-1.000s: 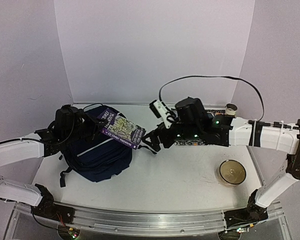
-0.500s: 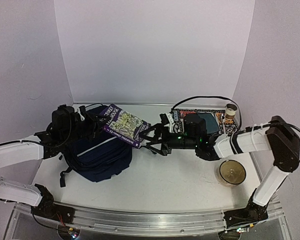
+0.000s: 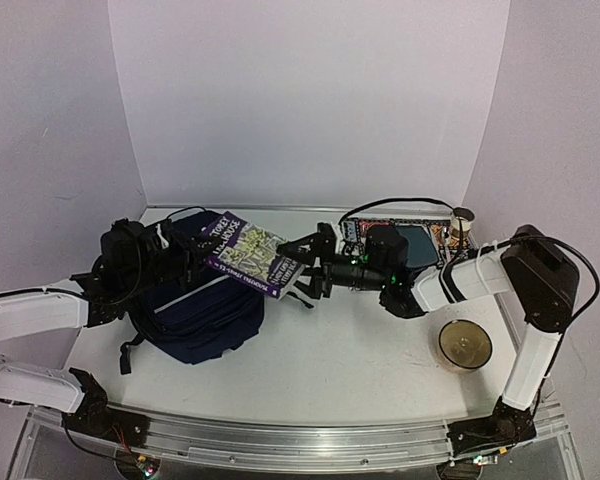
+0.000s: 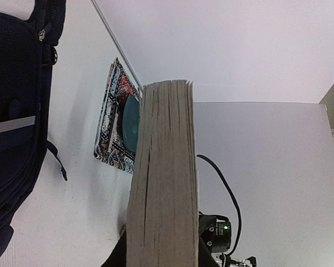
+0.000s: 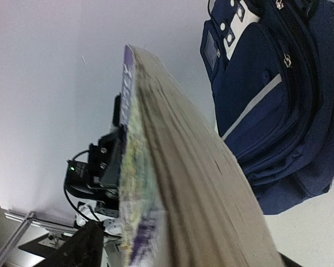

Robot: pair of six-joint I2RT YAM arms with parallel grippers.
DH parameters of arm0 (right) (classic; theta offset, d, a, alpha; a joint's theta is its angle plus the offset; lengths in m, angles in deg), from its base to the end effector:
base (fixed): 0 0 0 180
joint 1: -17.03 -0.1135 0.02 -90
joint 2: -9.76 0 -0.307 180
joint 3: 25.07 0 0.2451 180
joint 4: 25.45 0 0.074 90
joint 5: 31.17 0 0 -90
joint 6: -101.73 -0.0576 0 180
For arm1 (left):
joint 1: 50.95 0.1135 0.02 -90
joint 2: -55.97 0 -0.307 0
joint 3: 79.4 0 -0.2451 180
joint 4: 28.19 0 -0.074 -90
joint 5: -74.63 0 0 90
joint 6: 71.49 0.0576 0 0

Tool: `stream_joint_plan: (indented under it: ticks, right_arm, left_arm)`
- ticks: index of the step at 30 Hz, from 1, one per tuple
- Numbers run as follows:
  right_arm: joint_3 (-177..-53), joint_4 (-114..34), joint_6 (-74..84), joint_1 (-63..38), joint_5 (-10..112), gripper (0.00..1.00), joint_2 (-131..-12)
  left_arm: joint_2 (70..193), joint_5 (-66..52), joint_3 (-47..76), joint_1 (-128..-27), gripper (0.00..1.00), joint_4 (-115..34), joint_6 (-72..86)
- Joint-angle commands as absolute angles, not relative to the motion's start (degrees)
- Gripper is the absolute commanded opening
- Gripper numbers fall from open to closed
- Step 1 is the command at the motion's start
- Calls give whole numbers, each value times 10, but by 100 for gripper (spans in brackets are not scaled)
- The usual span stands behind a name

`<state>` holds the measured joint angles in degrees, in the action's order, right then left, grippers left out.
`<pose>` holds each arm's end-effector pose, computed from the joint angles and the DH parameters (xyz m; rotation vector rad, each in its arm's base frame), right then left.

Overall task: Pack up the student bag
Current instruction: Pass from the left arm to the right

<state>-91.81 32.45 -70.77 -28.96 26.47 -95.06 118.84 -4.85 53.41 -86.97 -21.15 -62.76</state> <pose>0.2605 0.3140 0.3007 -0.1220 1.6678 2.1763 0.1921 -0.1527 0.3009 -0.6316 1.9322 -1.5845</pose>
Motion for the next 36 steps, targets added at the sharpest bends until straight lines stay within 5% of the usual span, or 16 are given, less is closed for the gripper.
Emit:
stream_joint_plan:
  ticks: [1, 5, 8, 18, 24, 36]
  right_arm:
    - [-963, 498, -726, -279, 253, 55, -954]
    - [-961, 517, -738, -279, 249, 23, -957]
    - [-950, 527, -741, -273, 251, 0, -954]
    - [-898, 532, -728, -221, 255, 0, -900]
    - [-849, 518, -718, -174, 258, 0, -855]
    - [-783, 476, -689, -133, 257, 0, -797]
  left_arm:
    - [1160, -35, 540, -869, 0, -144, -644]
    - [1168, -35, 546, -869, 1, -144, -636]
    - [1175, -36, 549, -869, 11, -145, -621]
    - [1178, -51, 583, -868, 57, -172, -536]
    - [1190, -101, 487, -869, 78, -411, -364]
    - [1281, -157, 323, -877, 78, -712, -120]
